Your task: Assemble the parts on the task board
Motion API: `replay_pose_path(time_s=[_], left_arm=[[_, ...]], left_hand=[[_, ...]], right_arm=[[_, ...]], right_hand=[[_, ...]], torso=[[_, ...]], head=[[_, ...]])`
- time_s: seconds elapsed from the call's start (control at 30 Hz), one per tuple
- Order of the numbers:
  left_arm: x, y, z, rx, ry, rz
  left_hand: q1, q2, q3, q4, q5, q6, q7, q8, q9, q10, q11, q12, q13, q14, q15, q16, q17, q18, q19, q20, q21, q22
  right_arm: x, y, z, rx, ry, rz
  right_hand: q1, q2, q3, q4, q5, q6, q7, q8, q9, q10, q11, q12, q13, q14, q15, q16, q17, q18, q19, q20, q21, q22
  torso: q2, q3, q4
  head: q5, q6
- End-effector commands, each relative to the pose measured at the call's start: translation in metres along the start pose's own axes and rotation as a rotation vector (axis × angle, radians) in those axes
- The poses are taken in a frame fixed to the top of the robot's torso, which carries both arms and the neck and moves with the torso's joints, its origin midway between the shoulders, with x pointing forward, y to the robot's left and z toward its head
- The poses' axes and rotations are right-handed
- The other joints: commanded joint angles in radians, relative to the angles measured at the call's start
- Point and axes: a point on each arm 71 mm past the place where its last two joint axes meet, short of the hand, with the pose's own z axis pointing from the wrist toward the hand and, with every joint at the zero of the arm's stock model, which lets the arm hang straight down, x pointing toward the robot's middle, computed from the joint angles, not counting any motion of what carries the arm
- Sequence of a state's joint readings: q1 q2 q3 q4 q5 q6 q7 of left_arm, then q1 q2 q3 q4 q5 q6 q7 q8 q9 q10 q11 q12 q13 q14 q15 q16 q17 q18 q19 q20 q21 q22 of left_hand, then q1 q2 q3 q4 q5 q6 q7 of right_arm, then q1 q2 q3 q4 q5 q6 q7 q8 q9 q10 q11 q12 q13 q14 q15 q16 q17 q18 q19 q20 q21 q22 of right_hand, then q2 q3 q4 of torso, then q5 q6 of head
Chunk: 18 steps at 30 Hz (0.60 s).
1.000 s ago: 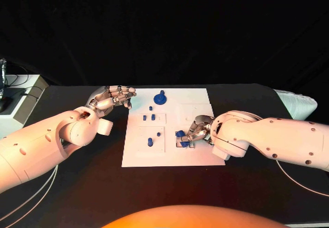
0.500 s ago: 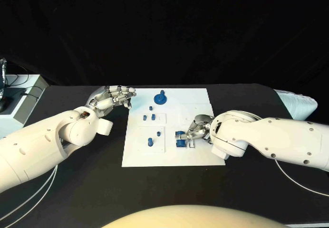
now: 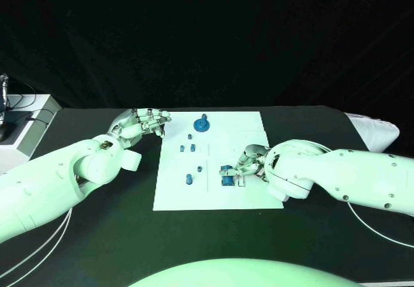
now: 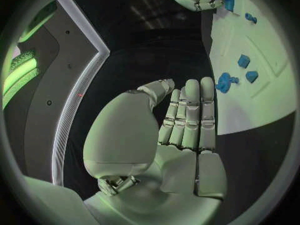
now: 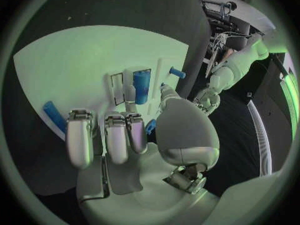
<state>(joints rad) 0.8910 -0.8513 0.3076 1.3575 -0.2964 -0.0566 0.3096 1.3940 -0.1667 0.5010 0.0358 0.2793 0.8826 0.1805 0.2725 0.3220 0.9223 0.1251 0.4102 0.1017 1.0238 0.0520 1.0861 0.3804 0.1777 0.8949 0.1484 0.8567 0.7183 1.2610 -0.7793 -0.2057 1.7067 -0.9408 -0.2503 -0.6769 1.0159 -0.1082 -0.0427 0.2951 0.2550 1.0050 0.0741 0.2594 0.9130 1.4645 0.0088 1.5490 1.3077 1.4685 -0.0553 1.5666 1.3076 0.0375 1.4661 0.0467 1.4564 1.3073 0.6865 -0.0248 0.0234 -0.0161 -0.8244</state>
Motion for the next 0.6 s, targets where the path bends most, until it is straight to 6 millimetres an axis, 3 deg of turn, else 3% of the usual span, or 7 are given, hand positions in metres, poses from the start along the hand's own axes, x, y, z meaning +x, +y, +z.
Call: replay_pose_path(time_s=[0.03, 0.37, 0.6], left_arm=[[0.002, -0.001, 0.0, 0.005, 0.018, -0.012], [0.002, -0.001, 0.0, 0.009, 0.014, -0.011], [0.002, -0.001, 0.001, 0.01, 0.014, -0.011]], left_hand=[[-0.006, 0.004, 0.001, 0.006, 0.004, -0.002, 0.004, -0.004, -0.001, 0.002, 0.005, -0.003, -0.001, 0.0, 0.002, -0.003, 0.0, 0.006, -0.001, 0.0, 0.001, 0.0], [-0.006, 0.004, 0.001, 0.006, 0.004, -0.002, 0.004, -0.004, -0.001, 0.002, 0.005, -0.003, -0.001, 0.0, 0.002, -0.003, 0.0, 0.006, -0.001, 0.0, 0.001, 0.0], [-0.005, 0.005, 0.002, 0.006, 0.004, -0.002, 0.004, -0.004, -0.002, 0.001, 0.005, -0.004, -0.002, -0.001, 0.003, -0.004, 0.0, 0.006, -0.002, 0.0, 0.0, 0.0]], right_arm=[[-0.002, -0.002, -0.002, -0.031, -0.024, -0.019], [-0.021, -0.025, -0.013, -0.077, -0.035, 0.028], [-0.044, -0.048, -0.023, -0.051, -0.005, 0.006]], right_hand=[[0.01, 0.013, -0.006, -0.002, -0.002, -0.002, 0.002, -0.002, 0.002, 0.089, -0.006, -0.003, 0.244, 0.102, -0.007, 0.004, 0.262, -0.015, 0.077, -0.003, -0.001, 0.23], [0.166, 0.051, 0.015, -0.008, 0.031, -0.002, -0.001, -0.01, 0.008, 0.096, -0.01, 0.006, 0.251, 0.102, -0.01, 0.004, 0.263, -0.018, 0.082, -0.006, 0.014, 0.236], [0.278, 0.054, 0.065, -0.013, 0.002, -0.009, 0.004, -0.04, -0.011, 0.1, -0.007, 0.012, 0.256, 0.102, -0.008, 0.004, 0.263, -0.02, 0.084, -0.005, 0.023, 0.24]], torso=[[0.0, 0.0011, 0.0005], [-0.001, 0.0008, -0.0007], [-0.001, 0.0009, -0.0015]], head=[[0.001, 0.002], [-0.001, 0.005], [-0.006, 0.008]])
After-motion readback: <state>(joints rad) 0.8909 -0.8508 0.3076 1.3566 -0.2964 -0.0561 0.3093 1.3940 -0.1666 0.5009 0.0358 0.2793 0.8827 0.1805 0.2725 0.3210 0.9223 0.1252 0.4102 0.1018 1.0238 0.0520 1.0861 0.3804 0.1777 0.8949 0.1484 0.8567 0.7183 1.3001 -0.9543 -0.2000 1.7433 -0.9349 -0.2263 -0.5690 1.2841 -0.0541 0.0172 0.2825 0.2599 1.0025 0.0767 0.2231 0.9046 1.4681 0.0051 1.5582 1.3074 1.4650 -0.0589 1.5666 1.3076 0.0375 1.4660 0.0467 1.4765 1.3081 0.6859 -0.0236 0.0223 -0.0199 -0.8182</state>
